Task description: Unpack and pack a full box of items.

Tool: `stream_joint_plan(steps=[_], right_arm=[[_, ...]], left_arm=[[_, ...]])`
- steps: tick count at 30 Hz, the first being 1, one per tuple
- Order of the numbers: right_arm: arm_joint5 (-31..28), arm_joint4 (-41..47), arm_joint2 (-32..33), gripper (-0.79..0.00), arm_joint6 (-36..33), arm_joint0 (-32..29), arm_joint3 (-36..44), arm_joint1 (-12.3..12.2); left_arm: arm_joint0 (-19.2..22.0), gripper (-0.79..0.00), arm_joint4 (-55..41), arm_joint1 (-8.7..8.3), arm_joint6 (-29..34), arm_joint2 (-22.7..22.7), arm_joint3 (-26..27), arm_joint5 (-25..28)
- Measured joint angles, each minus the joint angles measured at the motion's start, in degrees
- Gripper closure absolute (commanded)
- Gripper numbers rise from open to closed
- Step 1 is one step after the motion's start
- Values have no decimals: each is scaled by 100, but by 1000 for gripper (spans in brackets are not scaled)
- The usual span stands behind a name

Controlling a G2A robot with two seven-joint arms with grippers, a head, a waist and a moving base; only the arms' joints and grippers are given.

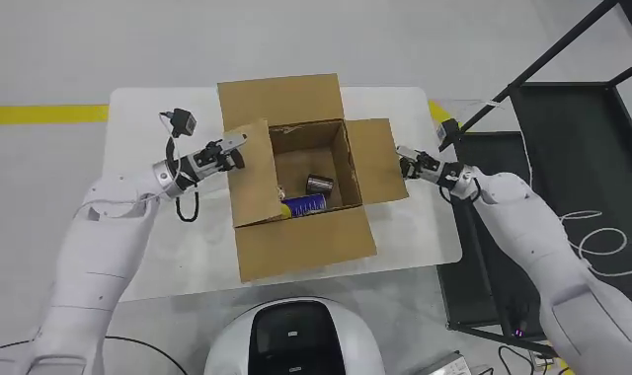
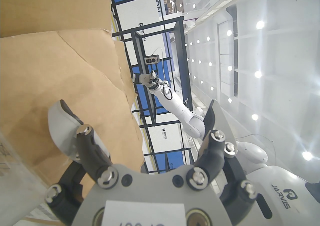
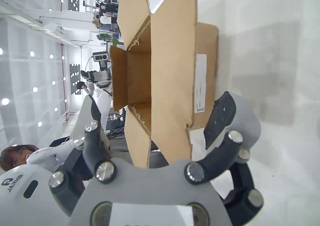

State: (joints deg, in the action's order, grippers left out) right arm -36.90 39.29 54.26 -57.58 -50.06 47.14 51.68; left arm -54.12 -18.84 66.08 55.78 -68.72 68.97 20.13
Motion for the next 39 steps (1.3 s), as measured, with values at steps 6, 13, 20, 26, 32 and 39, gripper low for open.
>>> stream_joint_plan(steps=[6,13,20,26,32,39], right_arm=[[-330,587,280,-785,-486,32,89,18],[-165,1062,597,-785,-814,-74,1135,-9],[-56,417,83,-785,-425,52,1975,221],[231,-807,-416,-785,271,378,1989,439],[495,-2121,-738,-785,803,583,2067,581],[611,-2576,-752,-785,974,633,2073,644]], left_arm=[[-11,-785,168,5,-122,64,-13,85],[-149,-785,310,-51,-263,-110,191,115],[-356,-785,344,-114,-377,-328,472,78],[-497,-785,357,-150,-359,-415,601,11],[-604,-785,288,-173,-310,-459,698,23],[-767,-785,222,-262,-487,-910,772,134]])
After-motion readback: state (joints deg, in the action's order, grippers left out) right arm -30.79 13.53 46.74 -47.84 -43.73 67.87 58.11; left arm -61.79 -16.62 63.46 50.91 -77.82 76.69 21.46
